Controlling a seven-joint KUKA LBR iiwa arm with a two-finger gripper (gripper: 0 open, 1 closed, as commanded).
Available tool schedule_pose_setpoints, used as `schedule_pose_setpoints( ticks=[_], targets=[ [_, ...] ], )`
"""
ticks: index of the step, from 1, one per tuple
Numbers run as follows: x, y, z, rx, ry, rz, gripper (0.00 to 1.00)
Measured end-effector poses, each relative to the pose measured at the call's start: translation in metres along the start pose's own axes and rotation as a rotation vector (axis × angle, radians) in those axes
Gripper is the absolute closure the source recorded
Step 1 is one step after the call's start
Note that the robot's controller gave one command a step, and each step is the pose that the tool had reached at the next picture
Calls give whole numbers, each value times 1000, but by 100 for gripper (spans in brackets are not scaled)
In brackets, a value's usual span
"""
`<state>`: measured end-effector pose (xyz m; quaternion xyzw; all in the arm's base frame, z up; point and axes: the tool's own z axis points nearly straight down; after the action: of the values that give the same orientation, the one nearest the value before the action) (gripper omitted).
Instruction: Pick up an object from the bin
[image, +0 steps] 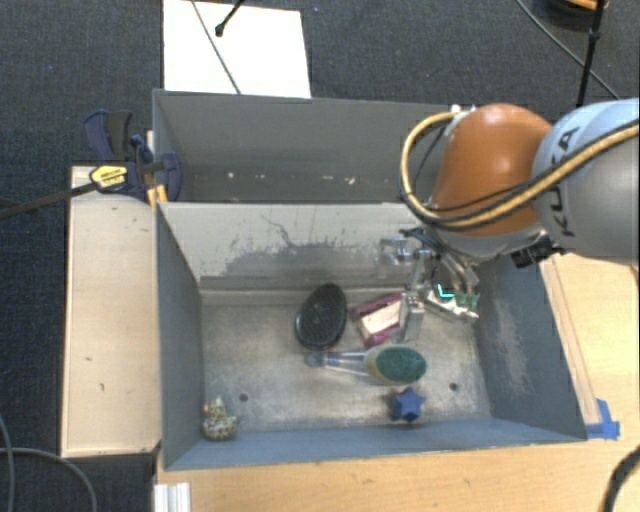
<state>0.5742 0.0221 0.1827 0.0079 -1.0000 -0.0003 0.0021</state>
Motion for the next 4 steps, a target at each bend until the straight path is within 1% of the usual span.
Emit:
schedule_pose_setpoints(
  ticks=[1,2,3,4],
  targets=[
    [45,-76,99,2,1,-114,0],
    [89,-56,111,4,-16,-544,0],
    [74,8,101,0,-9,-273,0],
    [74,7,101,1,-9,-273,100]
  ],
)
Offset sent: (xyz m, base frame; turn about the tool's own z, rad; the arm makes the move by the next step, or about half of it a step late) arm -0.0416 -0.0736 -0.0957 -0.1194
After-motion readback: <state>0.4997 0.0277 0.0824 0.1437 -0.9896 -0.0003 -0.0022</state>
